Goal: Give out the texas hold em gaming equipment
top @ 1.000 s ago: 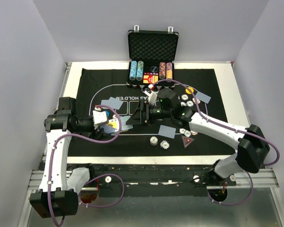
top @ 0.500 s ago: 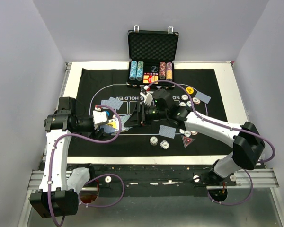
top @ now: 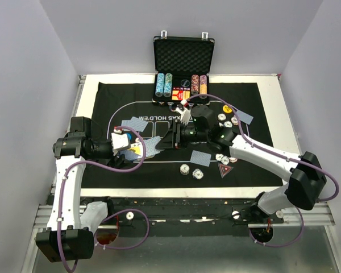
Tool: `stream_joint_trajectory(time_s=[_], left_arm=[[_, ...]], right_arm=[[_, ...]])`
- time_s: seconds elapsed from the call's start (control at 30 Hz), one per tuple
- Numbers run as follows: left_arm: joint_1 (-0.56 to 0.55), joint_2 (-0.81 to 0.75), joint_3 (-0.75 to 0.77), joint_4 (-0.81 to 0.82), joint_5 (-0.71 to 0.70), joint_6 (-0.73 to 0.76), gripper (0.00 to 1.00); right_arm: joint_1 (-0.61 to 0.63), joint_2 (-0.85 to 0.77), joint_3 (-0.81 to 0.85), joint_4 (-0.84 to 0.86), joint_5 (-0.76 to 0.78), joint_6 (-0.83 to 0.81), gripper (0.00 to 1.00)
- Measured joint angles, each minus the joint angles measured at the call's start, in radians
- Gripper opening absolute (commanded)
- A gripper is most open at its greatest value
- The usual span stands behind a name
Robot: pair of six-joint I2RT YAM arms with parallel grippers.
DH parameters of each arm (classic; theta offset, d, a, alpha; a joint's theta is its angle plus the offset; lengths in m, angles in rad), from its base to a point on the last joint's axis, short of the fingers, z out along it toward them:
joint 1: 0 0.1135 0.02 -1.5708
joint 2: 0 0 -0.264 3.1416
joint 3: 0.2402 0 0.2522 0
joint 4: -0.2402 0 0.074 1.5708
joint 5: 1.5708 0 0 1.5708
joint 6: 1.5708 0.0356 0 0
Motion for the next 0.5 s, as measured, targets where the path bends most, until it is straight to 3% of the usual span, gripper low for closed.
stream_joint_trajectory(time_s=[0.33, 0.5], left_arm=[[0.000, 0.000, 0.000, 0.002, 0.000, 0.000, 0.47], [0.000, 0.000, 0.000, 0.002, 0.000, 0.000, 0.47]], right_arm=[[-0.012, -0.055, -0.008, -0.033, 0.011, 0.000, 0.26], [-0.013, -0.058, -0.015, -0.039, 0.010, 0.001, 0.13]])
